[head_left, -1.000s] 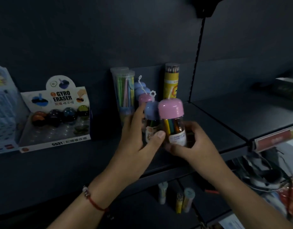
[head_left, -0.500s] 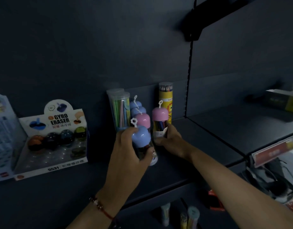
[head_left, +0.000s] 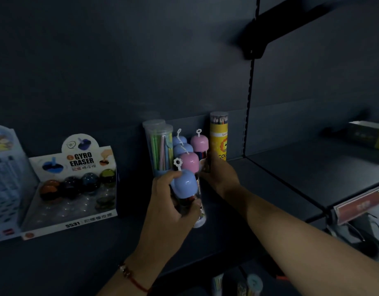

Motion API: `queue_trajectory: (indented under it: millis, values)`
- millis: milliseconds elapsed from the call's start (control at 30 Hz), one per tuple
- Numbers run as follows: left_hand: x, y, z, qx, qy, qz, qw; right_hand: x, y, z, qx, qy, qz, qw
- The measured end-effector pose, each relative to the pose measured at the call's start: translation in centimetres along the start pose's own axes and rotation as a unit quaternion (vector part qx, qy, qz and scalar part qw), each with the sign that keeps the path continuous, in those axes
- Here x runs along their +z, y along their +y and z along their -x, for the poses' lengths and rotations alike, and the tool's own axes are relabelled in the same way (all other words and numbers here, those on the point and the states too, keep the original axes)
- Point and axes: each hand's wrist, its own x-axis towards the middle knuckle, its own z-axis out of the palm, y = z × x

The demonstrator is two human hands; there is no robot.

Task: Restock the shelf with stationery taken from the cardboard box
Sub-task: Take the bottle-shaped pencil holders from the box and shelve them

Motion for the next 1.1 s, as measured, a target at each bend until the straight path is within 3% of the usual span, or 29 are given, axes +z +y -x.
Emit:
queue_trajectory:
  millis: [133,300,400,467,533,633,767,900,1100]
  values:
    - [-0.2,0.5,-0.1,-0.012,-0.007,0.039,0.999,-0.2,-0.4,0.1,0.009,-0.011,-0.012,1.0]
    - [-0.3,0.7,-0.2,-0.052,-0.008,0.123,0.991,-3.6,-2.8,5.7,-0.004,-0.01,-0.132,0.991]
    - [-0.4,1.1,-0.4,-0.059,-0.004,0.176,0.983,-5.8,-4.7,11.9,0.003,-0.108,-0.245,0.964]
    - [-0.3,1.2,-0.3,-0.054,-0.021,0.19,0.98,-6.0,-5.1,14.4,-0.004,-0.148,-0.229,0.962]
    - [-0.1,1.2,0.0,-0.044,-0.044,0.187,0.98,-5.7,-4.7,15.2,-0.015,-0.105,-0.165,0.981]
    - [0.2,1.3,0.1,-0.034,-0.062,0.153,0.986,-5.9,-4.0,14.8,-0.027,-0.067,-0.095,0.993]
    - [0.1,0.6,-0.2,-0.005,-0.054,-0.009,0.998,-6.4,-1.8,12.0,-0.001,-0.074,-0.13,0.989]
    - [0.3,-0.2,0.0,-0.006,-0.127,-0.14,0.982,-6.2,0.7,7.7,0.011,-0.091,-0.11,0.99]
    - [0.7,-0.7,0.3,-0.036,-0.168,-0.171,0.97,-4.5,1.8,2.5,-0.002,-0.154,-0.111,0.982]
